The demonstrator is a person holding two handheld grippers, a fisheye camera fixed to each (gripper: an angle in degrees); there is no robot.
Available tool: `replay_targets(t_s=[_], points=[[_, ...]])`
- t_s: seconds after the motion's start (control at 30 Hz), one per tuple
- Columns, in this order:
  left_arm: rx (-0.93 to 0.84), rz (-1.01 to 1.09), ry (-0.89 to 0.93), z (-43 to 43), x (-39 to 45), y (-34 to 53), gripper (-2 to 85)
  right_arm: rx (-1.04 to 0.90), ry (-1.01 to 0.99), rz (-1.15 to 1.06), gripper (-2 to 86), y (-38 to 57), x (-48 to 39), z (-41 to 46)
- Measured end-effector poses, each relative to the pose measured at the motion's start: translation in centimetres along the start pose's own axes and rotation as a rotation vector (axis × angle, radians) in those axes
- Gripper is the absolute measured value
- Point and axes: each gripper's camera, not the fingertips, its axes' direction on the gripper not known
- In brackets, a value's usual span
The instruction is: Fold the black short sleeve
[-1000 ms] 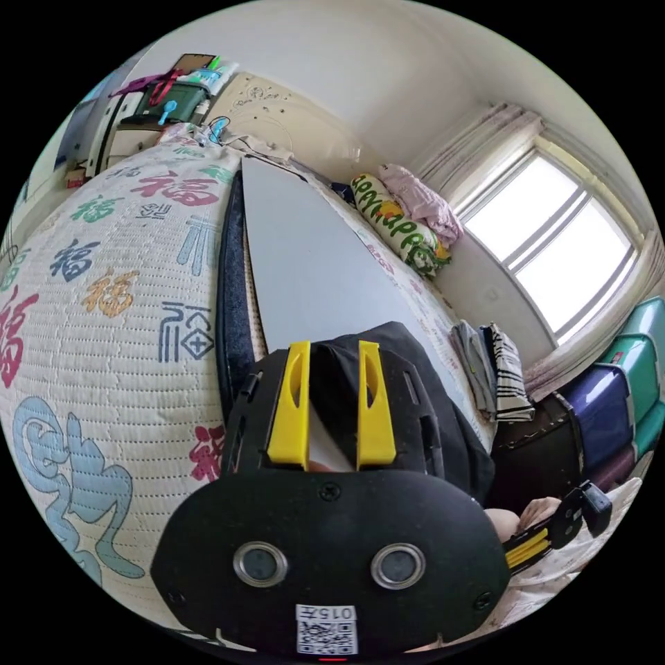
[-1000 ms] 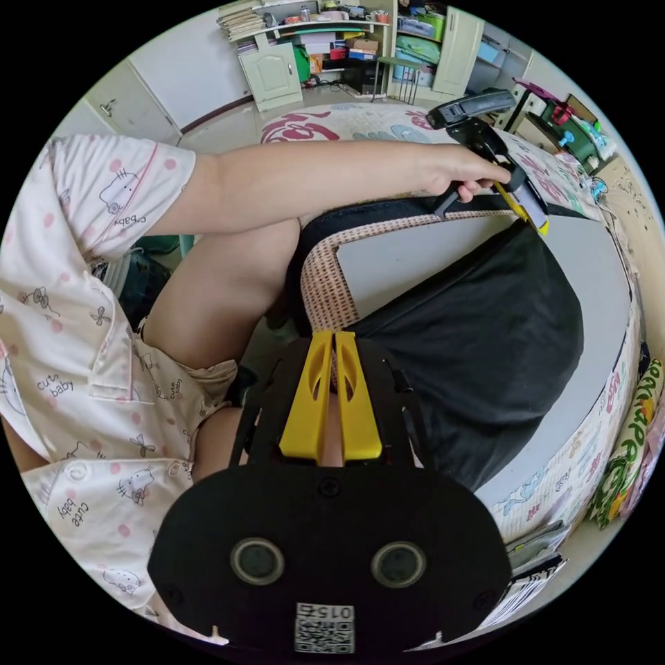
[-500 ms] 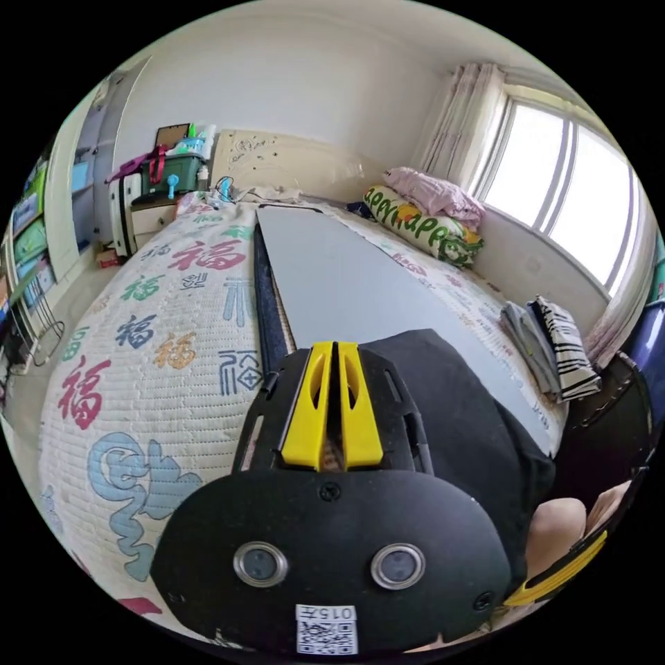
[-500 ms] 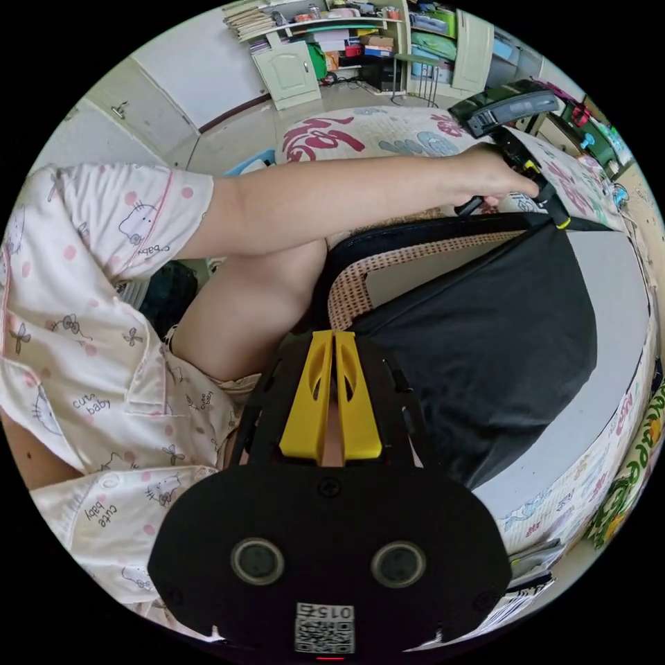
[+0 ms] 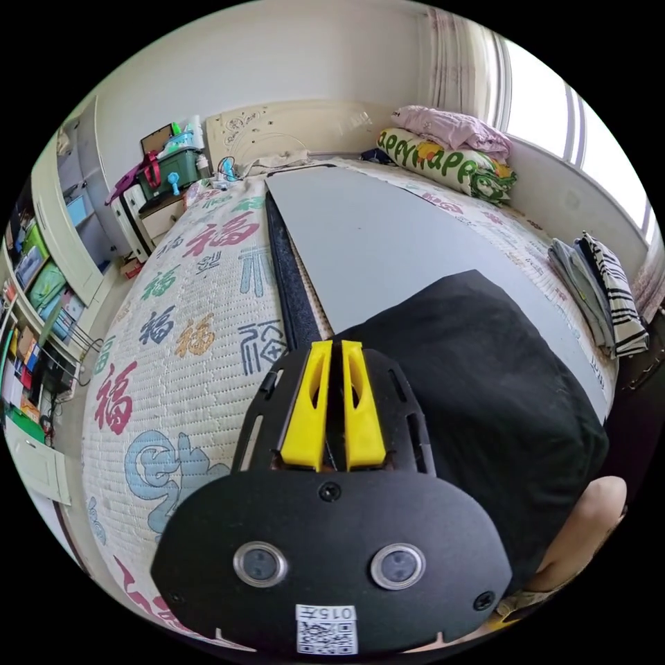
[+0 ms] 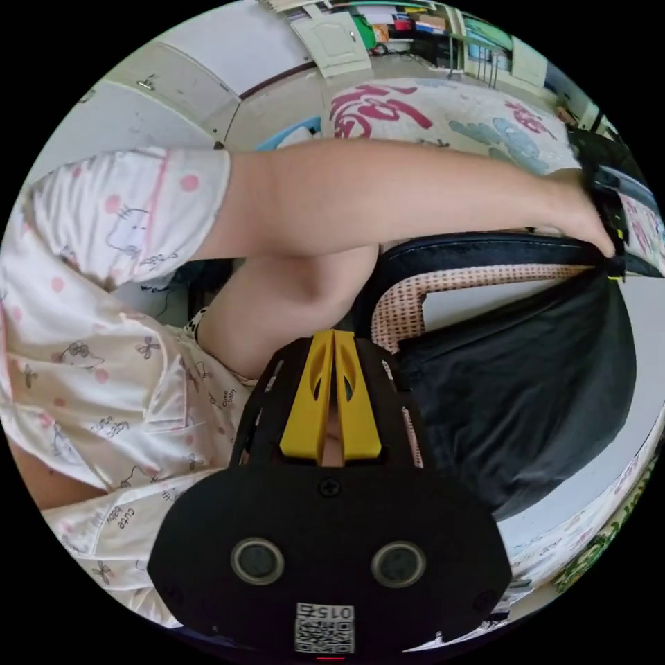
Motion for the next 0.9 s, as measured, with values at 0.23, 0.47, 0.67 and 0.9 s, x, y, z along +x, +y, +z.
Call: replay_targets(t_s=[0.23, 0.47, 0.67, 0.9], points=[[0.14, 0.078, -0.193, -7.7, 3.2, 1.0, 1.9, 0.533, 0.153, 0.264, 2.1, 14.3, 2.6, -14.7], [0.145, 0.198, 0.247, -9.9, 8.7, -4.5, 7.1, 0.65, 0.278, 0.825, 7.5, 28.4, 10.2, -14.9], [-0.064, 0.224, 0.368, -5.7, 12.5, -14.6, 7.8, 0.732, 0.045, 0.887, 8.6, 32.0, 14.0, -13.9], [-0.283, 0.256, 0.378, -3.4, 14.8, -21.1, 5.9, 0.788, -0.038, 0.85, 7.4, 31.6, 15.9, -16.4]])
